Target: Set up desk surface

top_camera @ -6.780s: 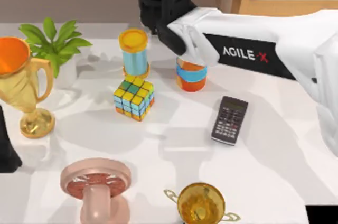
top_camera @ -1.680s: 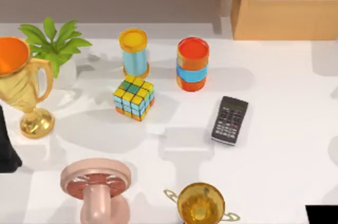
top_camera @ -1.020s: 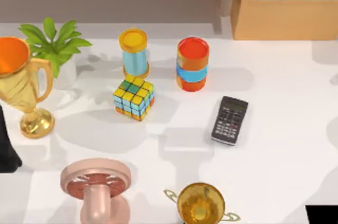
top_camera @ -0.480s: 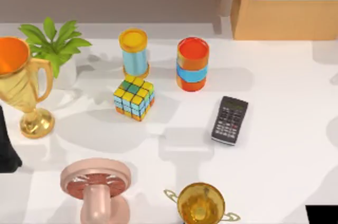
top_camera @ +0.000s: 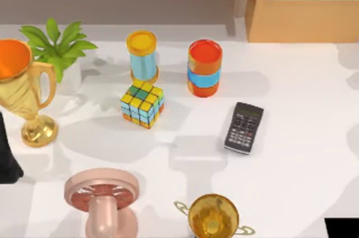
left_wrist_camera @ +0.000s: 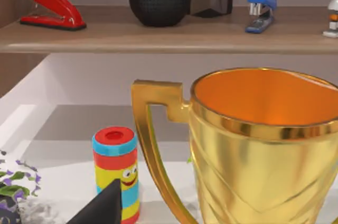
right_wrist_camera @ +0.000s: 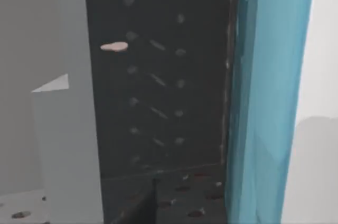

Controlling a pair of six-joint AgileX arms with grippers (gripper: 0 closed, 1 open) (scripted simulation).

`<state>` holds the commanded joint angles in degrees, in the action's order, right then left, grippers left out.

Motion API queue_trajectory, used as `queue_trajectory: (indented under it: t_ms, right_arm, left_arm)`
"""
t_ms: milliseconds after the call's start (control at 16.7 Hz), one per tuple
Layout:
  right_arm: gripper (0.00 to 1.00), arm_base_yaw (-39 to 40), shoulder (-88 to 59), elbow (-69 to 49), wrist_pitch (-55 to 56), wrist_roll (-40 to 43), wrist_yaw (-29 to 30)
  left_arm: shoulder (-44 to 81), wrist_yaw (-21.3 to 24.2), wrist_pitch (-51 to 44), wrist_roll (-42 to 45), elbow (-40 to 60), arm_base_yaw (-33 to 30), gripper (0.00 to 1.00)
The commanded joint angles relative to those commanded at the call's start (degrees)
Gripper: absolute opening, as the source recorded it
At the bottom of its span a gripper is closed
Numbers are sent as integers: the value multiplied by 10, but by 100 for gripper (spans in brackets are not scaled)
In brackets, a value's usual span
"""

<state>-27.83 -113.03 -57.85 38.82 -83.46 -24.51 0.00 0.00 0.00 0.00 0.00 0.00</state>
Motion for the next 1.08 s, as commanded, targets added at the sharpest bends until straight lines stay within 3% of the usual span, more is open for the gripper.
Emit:
queue_trajectory:
  t_ms: [540, 1080]
  right_arm:
    - [100, -2, 2, 2, 1, 1, -1]
    - [100, -32, 71, 100, 25, 12, -32]
  left_arm:
    - [0, 0, 0, 0, 0, 0, 100]
    - [0, 0, 0, 0, 0, 0, 100]
